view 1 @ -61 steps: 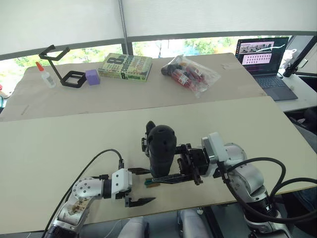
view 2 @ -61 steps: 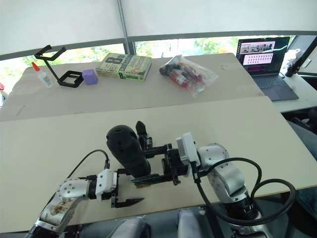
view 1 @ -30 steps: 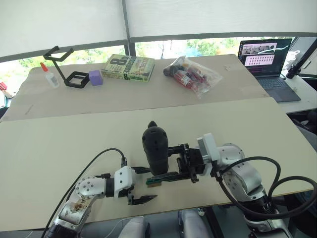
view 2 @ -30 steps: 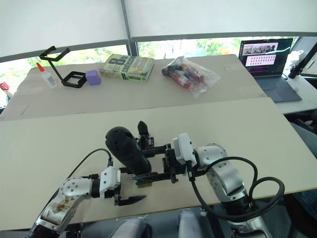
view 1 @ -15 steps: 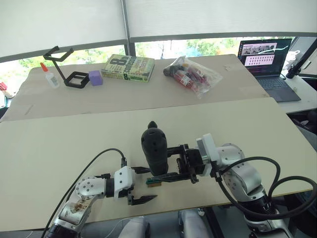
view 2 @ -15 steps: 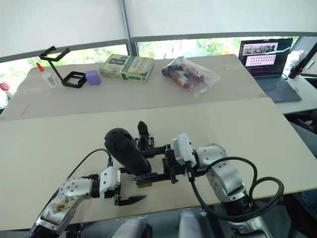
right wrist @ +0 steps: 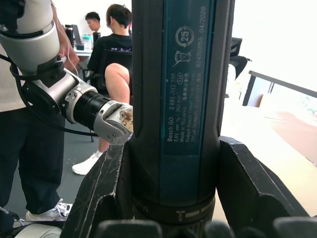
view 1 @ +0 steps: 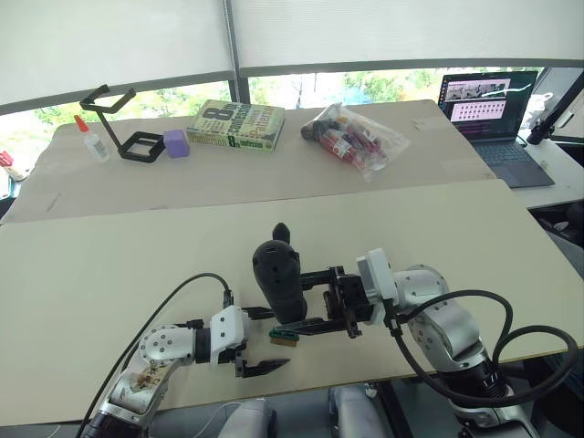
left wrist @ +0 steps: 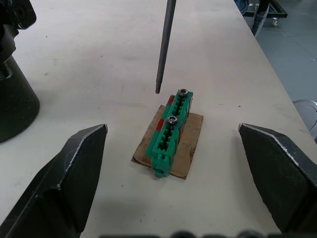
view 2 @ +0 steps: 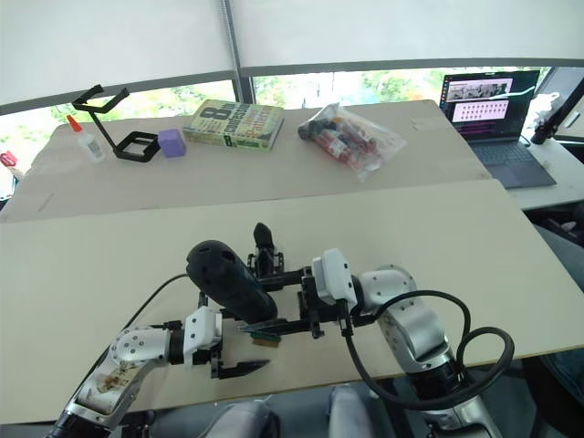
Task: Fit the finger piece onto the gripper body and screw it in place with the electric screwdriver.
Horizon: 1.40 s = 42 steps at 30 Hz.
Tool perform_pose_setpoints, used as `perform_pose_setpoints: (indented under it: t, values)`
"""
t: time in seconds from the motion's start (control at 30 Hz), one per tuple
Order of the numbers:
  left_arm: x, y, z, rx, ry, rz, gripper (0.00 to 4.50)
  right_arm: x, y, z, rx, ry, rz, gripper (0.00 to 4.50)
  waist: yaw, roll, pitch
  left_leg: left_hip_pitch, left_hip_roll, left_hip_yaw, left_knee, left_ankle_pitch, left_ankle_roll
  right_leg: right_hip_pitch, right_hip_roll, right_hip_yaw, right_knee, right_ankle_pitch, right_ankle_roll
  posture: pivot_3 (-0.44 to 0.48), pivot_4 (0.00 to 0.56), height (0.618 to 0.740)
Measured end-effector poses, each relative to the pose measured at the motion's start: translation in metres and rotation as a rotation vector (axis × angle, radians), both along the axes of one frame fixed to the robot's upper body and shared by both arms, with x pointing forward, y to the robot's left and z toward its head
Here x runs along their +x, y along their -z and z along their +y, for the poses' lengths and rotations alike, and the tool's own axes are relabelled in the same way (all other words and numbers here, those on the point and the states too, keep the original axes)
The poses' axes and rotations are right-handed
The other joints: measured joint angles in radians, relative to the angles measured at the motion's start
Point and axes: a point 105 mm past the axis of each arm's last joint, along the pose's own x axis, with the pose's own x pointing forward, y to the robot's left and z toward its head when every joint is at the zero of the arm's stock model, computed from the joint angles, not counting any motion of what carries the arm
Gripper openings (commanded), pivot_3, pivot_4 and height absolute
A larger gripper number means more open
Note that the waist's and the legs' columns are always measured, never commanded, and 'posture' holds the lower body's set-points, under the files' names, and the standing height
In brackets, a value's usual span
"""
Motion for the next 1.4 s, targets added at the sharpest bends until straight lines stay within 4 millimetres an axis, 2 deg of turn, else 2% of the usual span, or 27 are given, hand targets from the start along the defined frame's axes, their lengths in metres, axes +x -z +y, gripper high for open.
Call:
perform_pose_setpoints:
  t: [0.27,0.5,1.4]
  values:
    - [0.000,0.000,0.000,-0.001,-0.004,0.000,4.50,-0.001,-0.001,0.000,0.009,-0.004,-0.008,1.93,0.000,0.000,0.000,0.000,0.000,0.000,0.000,0.000,0.000,0.000,0.000,0.000,0.000,0.000,0.000,0.000,0.150,0.740]
    - [0.000,0.000,0.000,-0.003,-0.003,0.002,4.50,-0.001,-0.011,-0.005,0.060,-0.007,0.035,1.93,0.001,0.000,0.000,0.000,0.000,0.000,0.000,0.000,0.000,0.000,0.000,0.000,0.000,0.000,0.000,0.000,0.150,0.740]
    - [-0.001,0.001,-0.002,-0.003,0.010,0.007,4.50,-0.003,-0.008,-0.004,0.035,-0.004,0.071,1.93,0.001,0.000,0.000,0.000,0.000,0.000,0.000,0.000,0.000,0.000,0.000,0.000,0.000,0.000,0.000,0.000,0.150,0.740]
